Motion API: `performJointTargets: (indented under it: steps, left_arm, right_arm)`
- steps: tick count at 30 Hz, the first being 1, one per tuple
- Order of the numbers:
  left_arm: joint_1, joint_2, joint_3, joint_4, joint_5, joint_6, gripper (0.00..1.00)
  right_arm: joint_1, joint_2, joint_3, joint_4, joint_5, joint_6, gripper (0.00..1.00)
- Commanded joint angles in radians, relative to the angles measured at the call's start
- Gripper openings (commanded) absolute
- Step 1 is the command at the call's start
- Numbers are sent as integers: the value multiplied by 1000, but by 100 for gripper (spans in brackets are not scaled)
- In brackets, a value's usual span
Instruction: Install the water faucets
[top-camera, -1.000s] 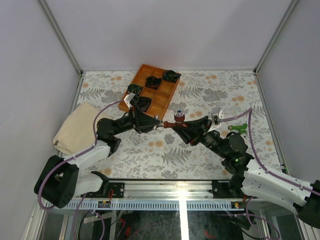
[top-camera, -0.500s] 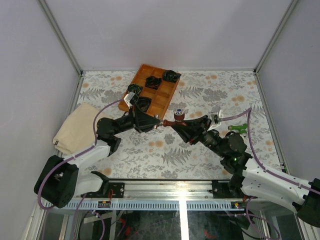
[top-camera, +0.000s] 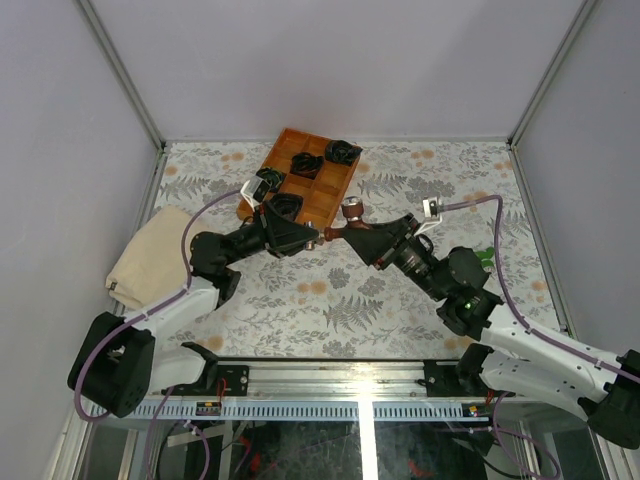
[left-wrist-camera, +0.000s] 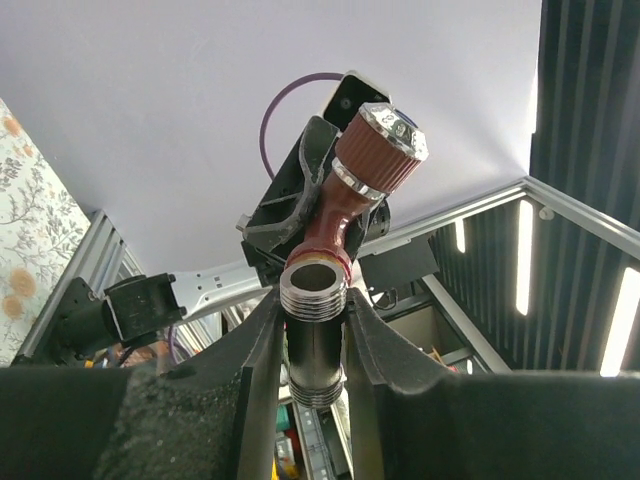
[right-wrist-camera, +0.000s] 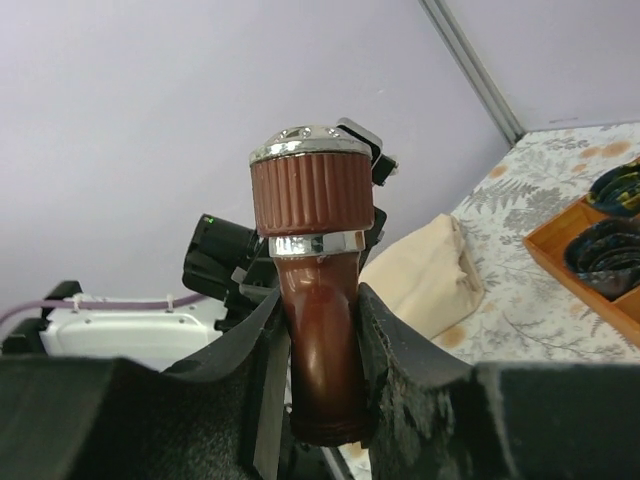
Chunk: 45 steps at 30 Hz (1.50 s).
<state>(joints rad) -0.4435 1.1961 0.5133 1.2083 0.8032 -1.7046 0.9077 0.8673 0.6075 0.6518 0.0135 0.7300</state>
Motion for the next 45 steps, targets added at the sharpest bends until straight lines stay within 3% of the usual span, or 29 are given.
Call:
performJointTargets:
  steps: [1,3,18,34,45]
  left_arm:
    - [-28,-37,44,35,-12,102,0]
    - [-28,-48,24,43,-48,97,0]
    - [-27,-66,-6,15,-127,101,0]
    - [-27,-115,23,-185,-106,192,0]
    - [-27,-215,65,-479,-141,383,0]
  right_arm:
    - [15,72,-37,26,-74,170,0]
    - [15,85,-56,74,-106,179,0]
    - [15,82,-35,-52,-176,47,0]
    - [17,38,19,-211,-243,-236,0]
    - [17,-16,6,-239,-113,-284,0]
